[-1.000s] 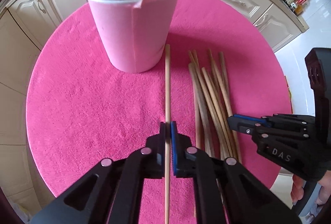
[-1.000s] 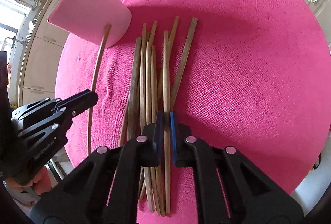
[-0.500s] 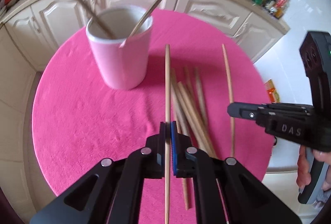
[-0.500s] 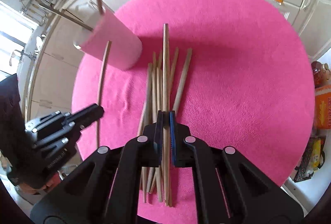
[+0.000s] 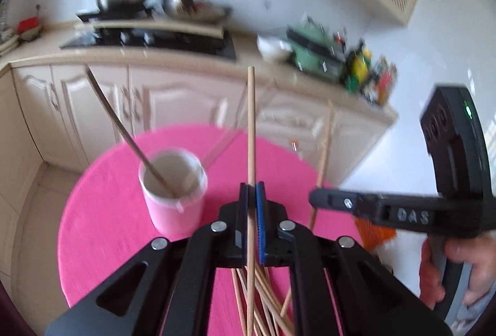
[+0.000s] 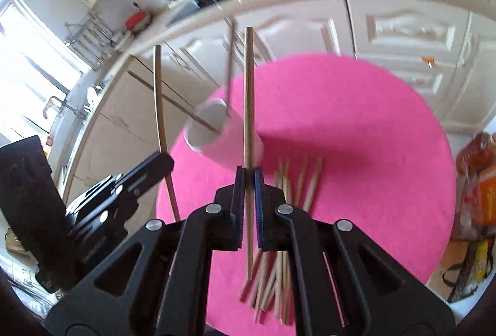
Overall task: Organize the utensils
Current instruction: 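Move the chopstick over the cup and release it with the left gripper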
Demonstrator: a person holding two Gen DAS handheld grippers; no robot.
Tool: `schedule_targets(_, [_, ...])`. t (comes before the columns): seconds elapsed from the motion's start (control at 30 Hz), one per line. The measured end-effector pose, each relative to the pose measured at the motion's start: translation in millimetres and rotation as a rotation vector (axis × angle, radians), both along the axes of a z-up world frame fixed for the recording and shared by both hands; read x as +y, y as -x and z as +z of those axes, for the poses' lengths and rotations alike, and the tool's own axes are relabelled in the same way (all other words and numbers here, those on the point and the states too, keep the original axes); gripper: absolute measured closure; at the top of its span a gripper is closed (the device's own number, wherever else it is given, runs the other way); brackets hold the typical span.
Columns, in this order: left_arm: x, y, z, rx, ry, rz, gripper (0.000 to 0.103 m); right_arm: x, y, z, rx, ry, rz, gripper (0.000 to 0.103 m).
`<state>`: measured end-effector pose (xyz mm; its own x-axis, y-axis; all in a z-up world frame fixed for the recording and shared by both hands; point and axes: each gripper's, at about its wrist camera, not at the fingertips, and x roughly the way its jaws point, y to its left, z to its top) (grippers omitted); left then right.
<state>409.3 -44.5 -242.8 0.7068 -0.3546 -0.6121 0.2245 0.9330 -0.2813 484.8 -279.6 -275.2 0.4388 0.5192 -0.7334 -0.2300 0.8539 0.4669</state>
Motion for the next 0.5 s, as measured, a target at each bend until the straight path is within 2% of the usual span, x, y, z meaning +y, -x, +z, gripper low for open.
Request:
schedule_targets(0.27, [33.0, -38.4, 34.8, -0.254, 0.043, 0.151, 0.098, 17.2, -26.8, 45.3, -0.144, -0.045, -0.005, 0.097])
schedule_targets(0.5, [47.2, -70.0, 30.2, -0.318, 0.045, 0.237, 0.098, 37.7, -53.9, 65.9, -0.252, -0.090, -0.023, 0.097])
